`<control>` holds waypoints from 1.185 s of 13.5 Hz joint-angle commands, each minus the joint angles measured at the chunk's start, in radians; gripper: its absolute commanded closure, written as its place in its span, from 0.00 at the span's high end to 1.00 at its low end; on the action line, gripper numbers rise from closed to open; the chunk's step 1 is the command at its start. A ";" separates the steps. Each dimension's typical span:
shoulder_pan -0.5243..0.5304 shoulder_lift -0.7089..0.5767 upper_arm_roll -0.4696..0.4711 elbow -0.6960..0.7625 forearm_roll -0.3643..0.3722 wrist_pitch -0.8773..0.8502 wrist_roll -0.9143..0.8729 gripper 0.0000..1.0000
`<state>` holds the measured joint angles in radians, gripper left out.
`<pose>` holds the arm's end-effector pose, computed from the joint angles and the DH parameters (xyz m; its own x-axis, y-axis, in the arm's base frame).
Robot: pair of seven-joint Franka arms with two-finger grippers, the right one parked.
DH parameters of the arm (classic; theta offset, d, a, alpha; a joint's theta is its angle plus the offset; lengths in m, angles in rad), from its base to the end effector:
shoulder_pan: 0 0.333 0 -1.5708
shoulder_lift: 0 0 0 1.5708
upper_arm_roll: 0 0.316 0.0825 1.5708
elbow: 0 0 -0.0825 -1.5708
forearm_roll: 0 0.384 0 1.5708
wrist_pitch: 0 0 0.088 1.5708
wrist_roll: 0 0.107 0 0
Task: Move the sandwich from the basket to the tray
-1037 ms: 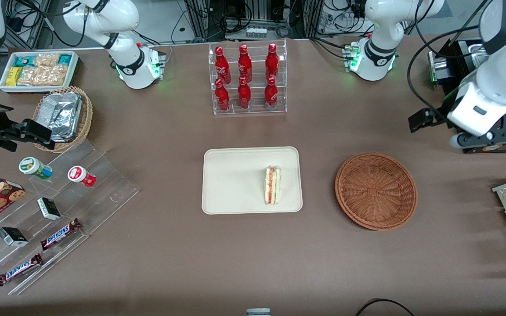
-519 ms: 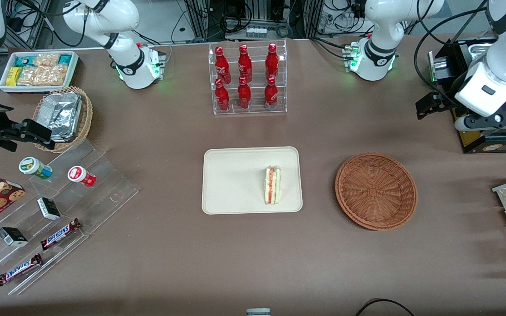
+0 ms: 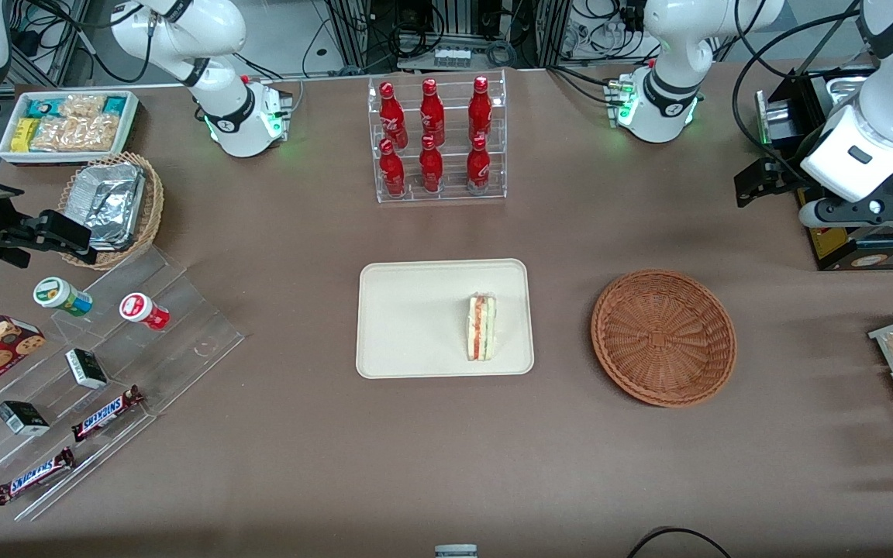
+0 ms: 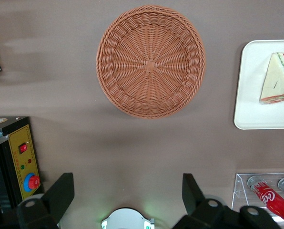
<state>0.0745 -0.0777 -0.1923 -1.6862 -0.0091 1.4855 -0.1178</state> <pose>0.5150 -0.0658 0.6046 0.9925 0.0025 -0.1226 0.0000 -0.9998 -0.0203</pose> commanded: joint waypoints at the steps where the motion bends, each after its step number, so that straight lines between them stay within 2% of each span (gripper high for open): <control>1: 0.048 -0.014 -0.006 0.000 -0.006 -0.008 0.023 1.00; 9: 0.050 -0.016 0.007 0.045 0.000 -0.014 0.020 1.00; 11: -0.008 -0.013 0.072 0.059 0.000 -0.028 0.020 1.00; 13: -0.204 0.009 0.276 0.098 -0.003 -0.063 0.020 1.00; 16: -0.203 0.001 0.286 0.106 -0.006 -0.079 0.023 1.00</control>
<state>-0.1157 -0.0801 0.0790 -1.6086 -0.0091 1.4355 -0.1080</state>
